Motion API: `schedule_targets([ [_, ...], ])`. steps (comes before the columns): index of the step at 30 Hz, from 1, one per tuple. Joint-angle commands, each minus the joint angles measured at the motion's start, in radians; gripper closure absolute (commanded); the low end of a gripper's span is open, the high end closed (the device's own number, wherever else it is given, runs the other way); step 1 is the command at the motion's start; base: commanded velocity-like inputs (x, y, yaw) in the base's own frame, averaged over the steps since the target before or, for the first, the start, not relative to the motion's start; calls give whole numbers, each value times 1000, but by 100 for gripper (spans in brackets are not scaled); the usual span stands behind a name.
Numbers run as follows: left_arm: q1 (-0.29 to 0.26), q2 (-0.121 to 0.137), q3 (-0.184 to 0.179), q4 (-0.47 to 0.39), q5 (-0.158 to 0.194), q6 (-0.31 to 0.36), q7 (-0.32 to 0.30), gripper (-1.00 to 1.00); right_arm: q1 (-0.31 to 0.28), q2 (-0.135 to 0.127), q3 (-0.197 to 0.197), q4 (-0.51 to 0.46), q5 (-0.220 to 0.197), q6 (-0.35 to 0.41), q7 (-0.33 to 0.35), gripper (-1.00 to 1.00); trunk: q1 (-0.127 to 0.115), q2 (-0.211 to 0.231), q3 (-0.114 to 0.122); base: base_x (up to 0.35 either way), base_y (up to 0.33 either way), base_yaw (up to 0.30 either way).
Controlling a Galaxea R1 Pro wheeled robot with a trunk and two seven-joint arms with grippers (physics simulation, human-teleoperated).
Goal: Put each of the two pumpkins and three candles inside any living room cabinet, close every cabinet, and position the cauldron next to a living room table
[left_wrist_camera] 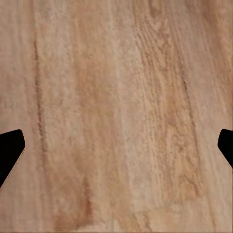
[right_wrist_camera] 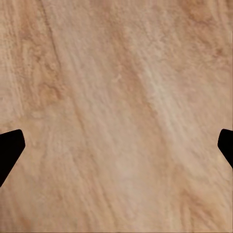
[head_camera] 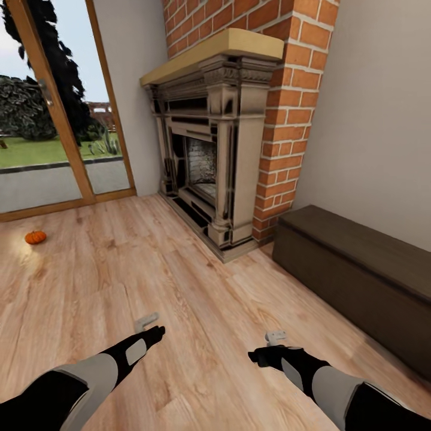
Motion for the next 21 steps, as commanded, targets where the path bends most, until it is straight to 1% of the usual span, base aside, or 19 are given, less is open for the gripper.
schedule_targets([
  [1, -1, -1, -8, 2, 7, -2, 2, -100, -1, 0, 8, 0, -10, 3, 2, -100, 0, 0, 1, 291, 0, 125],
  [3, -1, -1, -9, 2, 8, -2, 2, -100, -1, 0, 8, 0, -10, 3, 2, -100, 0, 0, 3, 291, 0, 123],
  [5, -1, -2, -9, 2, 19, -2, 2, -100, -1, 0, 8, 0, -10, 3, 2, -100, 0, 0, 6, 292, 0, 122],
  [7, -1, -1, -9, 2, 32, -2, 2, -100, -1, 0, 8, 0, -10, 3, 2, -100, 0, 0, 9, 292, 0, 122],
  [8, -1, -1, -9, 2, 44, -2, 2, -100, -1, 0, 8, 0, -10, 3, 1, -100, 0, 0, 11, 292, 0, 132],
  [15, -1, -2, -9, 2, 52, -2, 2, -100, -1, 0, 8, 1, -9, 4, -2, -100, 0, 0, 20, 292, 0, 172],
  [17, -1, -2, -9, 2, 53, -2, 2, -100, -1, 0, 8, 0, -2, 3, -2, -100, 0, 0, 22, 292, 0, 218],
  [21, -1, -2, -9, 2, 53, -2, 2, -100, -1, 0, 7, 1, 40, 3, -3, -100, 0, 0, 27, 292, 0, 227],
])
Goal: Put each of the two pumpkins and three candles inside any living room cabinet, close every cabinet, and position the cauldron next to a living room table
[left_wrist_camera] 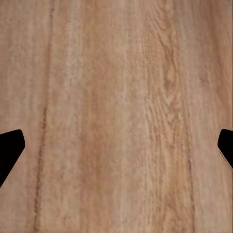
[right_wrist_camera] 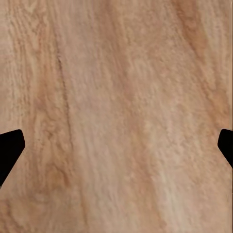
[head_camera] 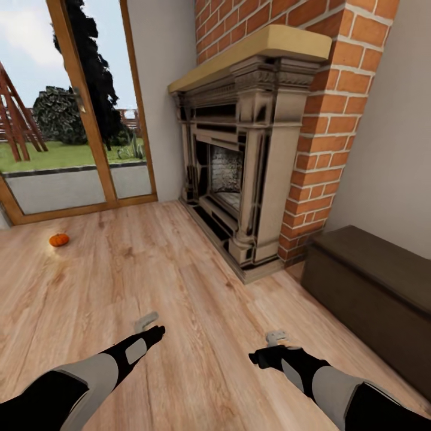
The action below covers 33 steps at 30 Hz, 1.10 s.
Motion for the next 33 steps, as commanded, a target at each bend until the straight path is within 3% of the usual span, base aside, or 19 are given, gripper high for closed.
schedule_targets([
  [1, -1, -1, -8, 2, 7, -2, 2, -100, -1, 0, 7, 0, 5, 3, 2, -100, 0, 0, 0, 292, 0, 231],
  [7, -1, -1, -8, 2, 7, -2, 2, -100, -1, 0, 7, 0, 36, 4, 2, -100, 0, 0, 6, 292, 8, 233],
  [33, -1, -4, -8, 3, 7, -2, 2, -100, -1, 0, 7, 0, 40, 5, 2, -100, 0, 0, 31, 268, 75, 235],
])
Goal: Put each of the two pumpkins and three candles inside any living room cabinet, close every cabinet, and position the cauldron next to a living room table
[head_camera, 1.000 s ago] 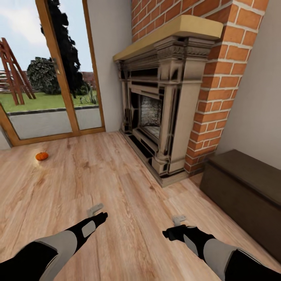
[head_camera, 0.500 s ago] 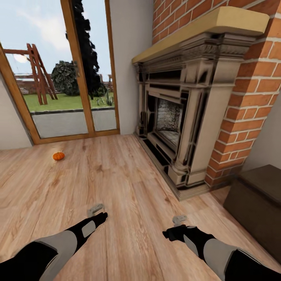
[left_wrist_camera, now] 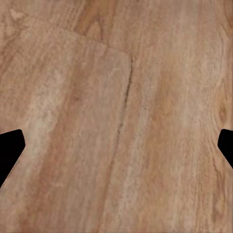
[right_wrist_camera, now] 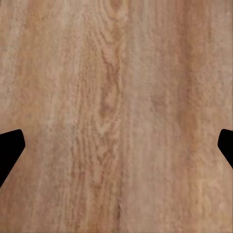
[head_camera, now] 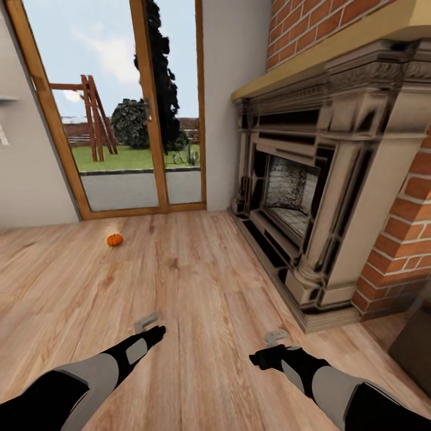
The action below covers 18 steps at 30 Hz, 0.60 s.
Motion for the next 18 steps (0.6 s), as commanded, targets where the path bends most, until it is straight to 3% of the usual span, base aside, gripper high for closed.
schedule_targets([
  [1, -1, -2, -8, 2, 7, -2, 2, -100, -1, 0, 8, 0, -10, 4, 2, -100, 0, 0, 0, 41, 4, 238],
  [6, -1, -3, -8, 2, 8, -2, 2, -100, -1, 0, 8, 0, -10, 4, 1, -100, 0, 0, 4, 85, 2, 242],
  [14, -1, -4, -8, 2, 8, -2, 2, -100, -1, 0, 8, 0, -9, 3, 2, -100, 0, 0, 10, 308, 0, 245],
  [18, -1, -5, -8, 2, 8, -2, 2, -100, -1, 0, 8, 0, -10, 2, 3, -100, 0, 0, 10, 333, 0, 85],
])
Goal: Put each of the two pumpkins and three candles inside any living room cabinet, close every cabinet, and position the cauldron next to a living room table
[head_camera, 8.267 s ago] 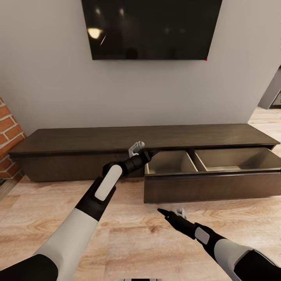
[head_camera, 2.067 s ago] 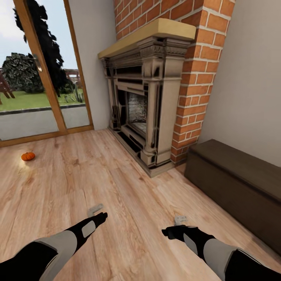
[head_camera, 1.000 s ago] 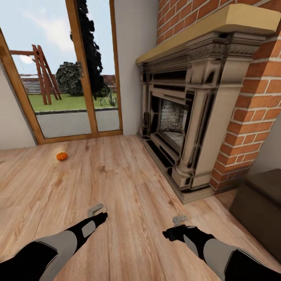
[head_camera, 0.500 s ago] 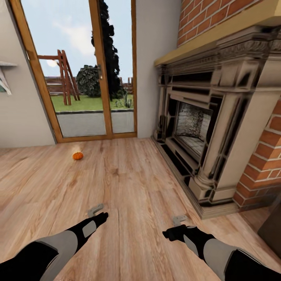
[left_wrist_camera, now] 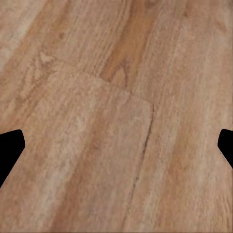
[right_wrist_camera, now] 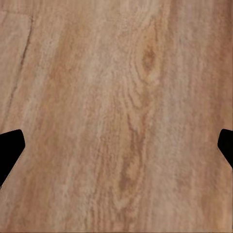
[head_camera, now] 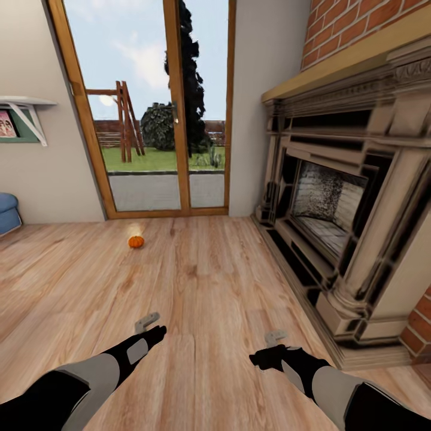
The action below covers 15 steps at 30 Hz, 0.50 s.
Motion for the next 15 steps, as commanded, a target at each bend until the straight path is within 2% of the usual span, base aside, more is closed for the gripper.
schedule_targets([
  [1, -1, -1, -8, 2, 7, -2, 2, -100, -1, 0, 8, 0, -11, 4, 2, -100, 0, 0, -1, 334, 0, 15],
  [15, -1, -2, -8, 2, 5, -2, 2, -100, -1, 0, 8, 0, -11, 6, 0, -100, 0, 0, -1, 335, 0, 3],
])
